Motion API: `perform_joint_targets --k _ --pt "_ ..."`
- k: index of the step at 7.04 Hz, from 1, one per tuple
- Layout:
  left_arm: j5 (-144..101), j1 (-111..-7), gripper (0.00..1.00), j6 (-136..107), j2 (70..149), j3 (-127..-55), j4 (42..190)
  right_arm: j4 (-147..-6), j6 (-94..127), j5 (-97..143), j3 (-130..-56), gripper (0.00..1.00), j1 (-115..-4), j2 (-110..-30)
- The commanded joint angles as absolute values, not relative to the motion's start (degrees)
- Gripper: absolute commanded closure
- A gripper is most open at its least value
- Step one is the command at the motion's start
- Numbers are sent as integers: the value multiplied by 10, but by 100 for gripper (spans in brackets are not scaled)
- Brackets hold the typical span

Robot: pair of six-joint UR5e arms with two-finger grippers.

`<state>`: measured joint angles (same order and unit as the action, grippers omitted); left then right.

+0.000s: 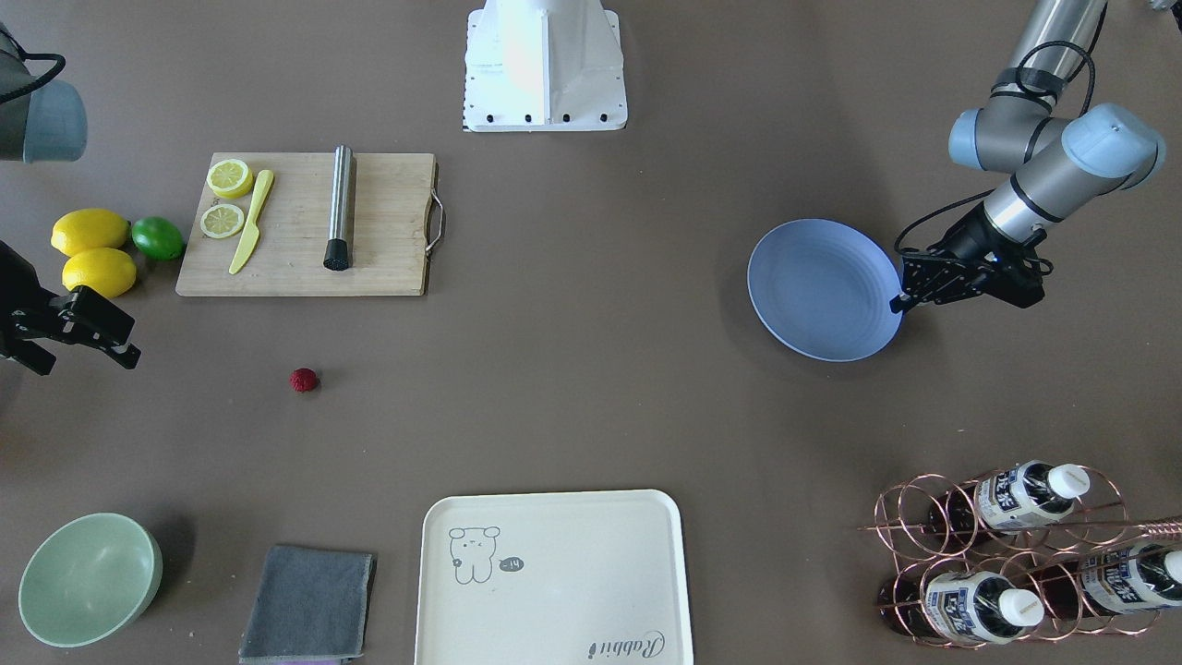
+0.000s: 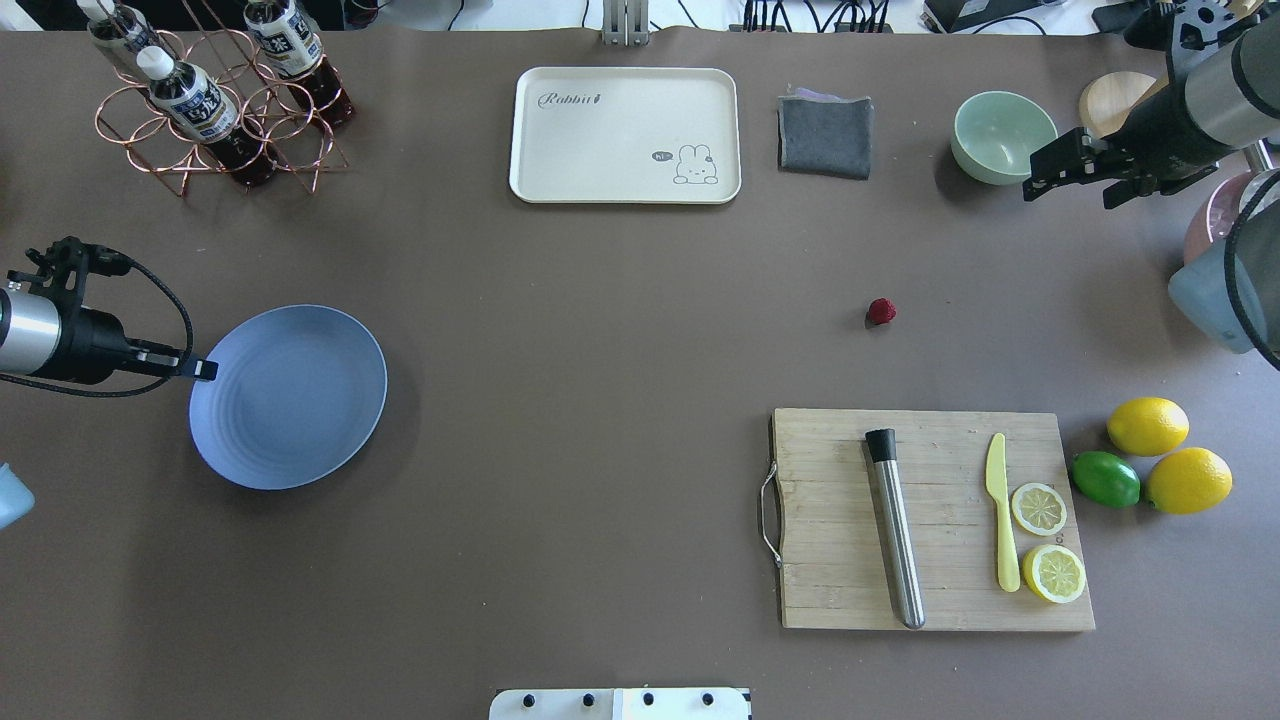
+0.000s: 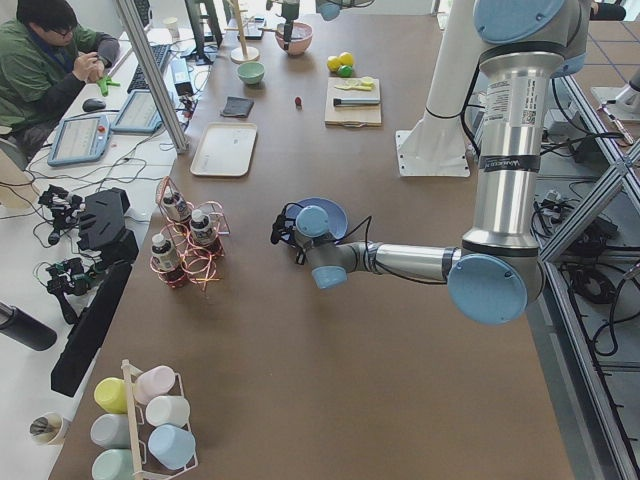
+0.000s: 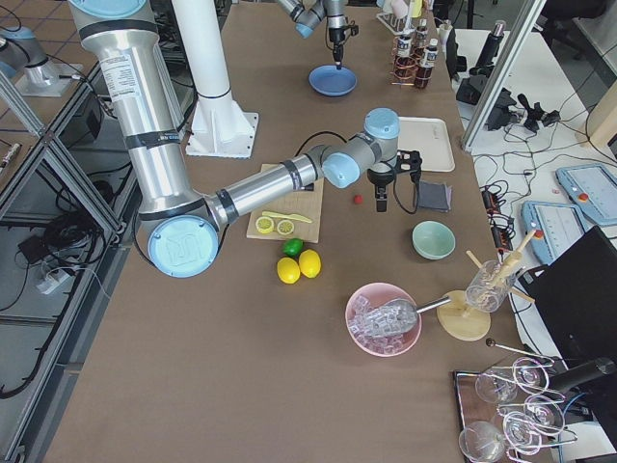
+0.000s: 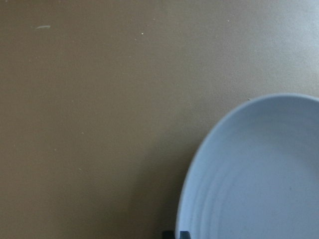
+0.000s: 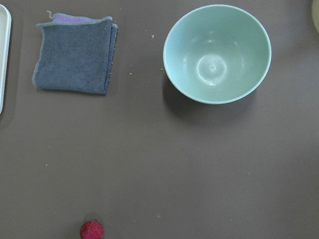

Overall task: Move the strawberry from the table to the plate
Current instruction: 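Slide the blue plate toward the strawberry with the left gripper while the right gripper descends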

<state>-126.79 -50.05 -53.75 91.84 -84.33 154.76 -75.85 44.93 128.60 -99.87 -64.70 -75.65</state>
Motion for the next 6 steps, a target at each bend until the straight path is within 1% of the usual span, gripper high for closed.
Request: perform_joint_targets --k 1,2,3,4,5,6 --pt "-1363 -547 100 -547 950 -849 1529 -758 450 1289 -1002 0 -648 -758" --pt "-1395 -568 100 -586 984 -854 1511 -758 450 1290 -1002 0 -648 -758" --pt "-1390 -563 100 -628 1007 -860 1508 -758 450 1288 -1000 0 -646 -755" --pt "-1363 -554 100 -676 1047 -869 1493 -764 450 1287 -998 0 -643 -748" --pt "-1327 -519 100 -692 1052 -894 1472 -772 451 1285 -993 0 -631 -738" --pt "-1278 -482 100 -708 1066 -950 1393 -773 451 1274 -980 0 -615 -727"
